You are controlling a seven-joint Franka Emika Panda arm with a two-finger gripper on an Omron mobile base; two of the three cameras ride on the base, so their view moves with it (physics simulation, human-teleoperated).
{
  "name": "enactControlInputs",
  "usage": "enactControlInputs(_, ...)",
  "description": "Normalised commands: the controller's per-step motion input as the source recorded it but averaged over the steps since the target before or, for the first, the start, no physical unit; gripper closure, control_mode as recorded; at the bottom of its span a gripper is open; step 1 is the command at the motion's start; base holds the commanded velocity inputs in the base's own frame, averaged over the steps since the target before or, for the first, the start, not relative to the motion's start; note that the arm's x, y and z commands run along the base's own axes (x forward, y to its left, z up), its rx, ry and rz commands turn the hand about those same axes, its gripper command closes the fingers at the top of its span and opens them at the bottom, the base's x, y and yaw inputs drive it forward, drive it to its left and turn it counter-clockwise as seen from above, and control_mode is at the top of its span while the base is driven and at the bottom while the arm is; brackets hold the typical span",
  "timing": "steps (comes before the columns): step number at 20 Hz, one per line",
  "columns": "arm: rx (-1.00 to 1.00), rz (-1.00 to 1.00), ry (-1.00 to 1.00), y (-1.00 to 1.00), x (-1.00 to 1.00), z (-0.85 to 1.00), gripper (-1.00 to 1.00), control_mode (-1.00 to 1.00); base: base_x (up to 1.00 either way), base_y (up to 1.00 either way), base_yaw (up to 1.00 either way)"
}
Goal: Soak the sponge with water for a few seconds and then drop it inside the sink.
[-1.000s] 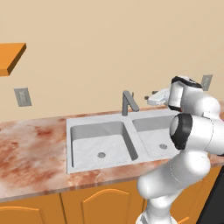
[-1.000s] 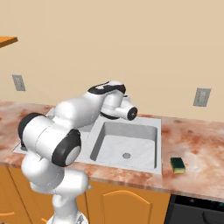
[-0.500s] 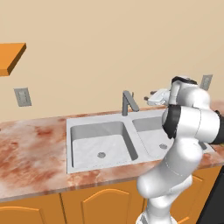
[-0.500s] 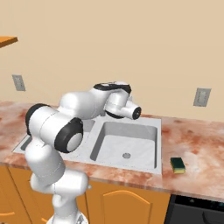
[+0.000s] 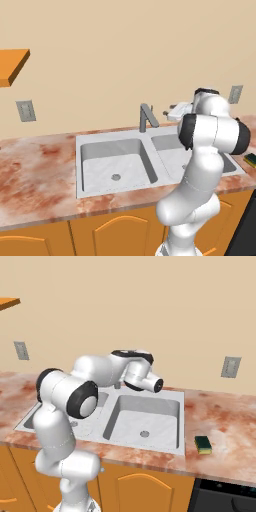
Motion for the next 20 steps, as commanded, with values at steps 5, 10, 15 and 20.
enactControlInputs(5, 0.0, 0.0, -0.01, 0.01, 0.2, -0.16, -1.0, -1.0, 0.0, 0.0, 0.0)
enactControlInputs(10, 0.0, 0.0, 0.0, 0.05, 0.18, -0.04, -1.0, -1.0, 0.0, 0.0, 0.0)
enactControlInputs(15, 0.0, 0.0, 0.0, 0.09, 0.22, -0.08, -1.0, -1.0, 0.0, 0.0, 0.0)
enactControlInputs(20, 0.0, 0.0, 0.0, 0.04, 0.26, -0.14, -1.0, -1.0, 0.0, 0.0, 0.0)
